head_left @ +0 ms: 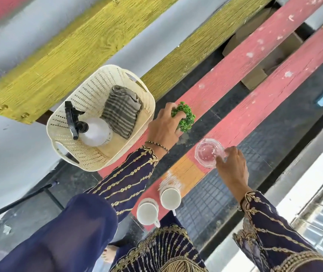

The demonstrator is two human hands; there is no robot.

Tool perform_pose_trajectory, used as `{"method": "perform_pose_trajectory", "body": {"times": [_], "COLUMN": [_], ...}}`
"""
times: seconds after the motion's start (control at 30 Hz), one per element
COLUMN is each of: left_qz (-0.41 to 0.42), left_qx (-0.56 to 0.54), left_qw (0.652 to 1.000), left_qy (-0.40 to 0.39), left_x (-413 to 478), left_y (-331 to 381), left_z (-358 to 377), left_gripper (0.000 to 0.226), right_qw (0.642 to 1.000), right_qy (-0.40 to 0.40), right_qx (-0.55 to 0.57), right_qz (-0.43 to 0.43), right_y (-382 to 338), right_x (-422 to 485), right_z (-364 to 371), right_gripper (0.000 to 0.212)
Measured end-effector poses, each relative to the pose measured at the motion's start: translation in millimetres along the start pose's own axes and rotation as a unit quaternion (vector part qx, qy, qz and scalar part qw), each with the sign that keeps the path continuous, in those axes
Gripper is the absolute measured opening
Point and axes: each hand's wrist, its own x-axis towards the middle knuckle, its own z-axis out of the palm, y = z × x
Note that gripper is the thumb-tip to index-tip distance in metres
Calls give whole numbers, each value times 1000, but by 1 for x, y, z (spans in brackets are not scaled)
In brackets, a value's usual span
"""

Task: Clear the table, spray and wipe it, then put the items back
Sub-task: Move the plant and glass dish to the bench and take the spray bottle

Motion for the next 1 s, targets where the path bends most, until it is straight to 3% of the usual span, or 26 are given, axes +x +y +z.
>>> {"method": "perform_pose_trajectory", "body": {"times": [0.13, 0.37, 0.6, 0.67, 0.73, 0.8, 0.87, 0.9, 1.0], "left_qz": [-18, -19, -116, -181, -225, -249, -269, -274, -277], "left_qx": [11, -7, -57, -88, -109, -131, -160, -175, -212], "left_qw": [1000, 993, 960, 949, 940, 930, 919, 913, 900], "left_qy": [16, 114, 249, 242, 232, 234, 239, 245, 261], "left_x": [-17, -60, -119, -137, -153, -167, -176, -178, -179], "left_y": [-3, -27, -64, -79, -94, -107, -119, -125, -135], "left_z": [-13, -59, -103, -110, -114, -117, -118, -118, -118], "left_gripper": [46, 28, 17, 15, 13, 8, 6, 7, 15], "right_qw": [997, 974, 895, 879, 878, 895, 904, 901, 888], "right_qy": [1, 55, 67, 39, -14, -90, -152, -166, -139], "right_qx": [-40, 21, 129, 122, 112, 93, 68, 67, 70], "right_qz": [-66, -220, -422, -460, -466, -426, -394, -394, -433], "right_y": [-19, -88, -198, -228, -256, -281, -300, -307, -317], "right_x": [-2, -27, -89, -101, -105, -101, -94, -91, -81], "right_z": [-4, -9, 10, 26, 46, 65, 83, 93, 109], "right_gripper": [37, 29, 19, 29, 56, 90, 105, 102, 64]}}
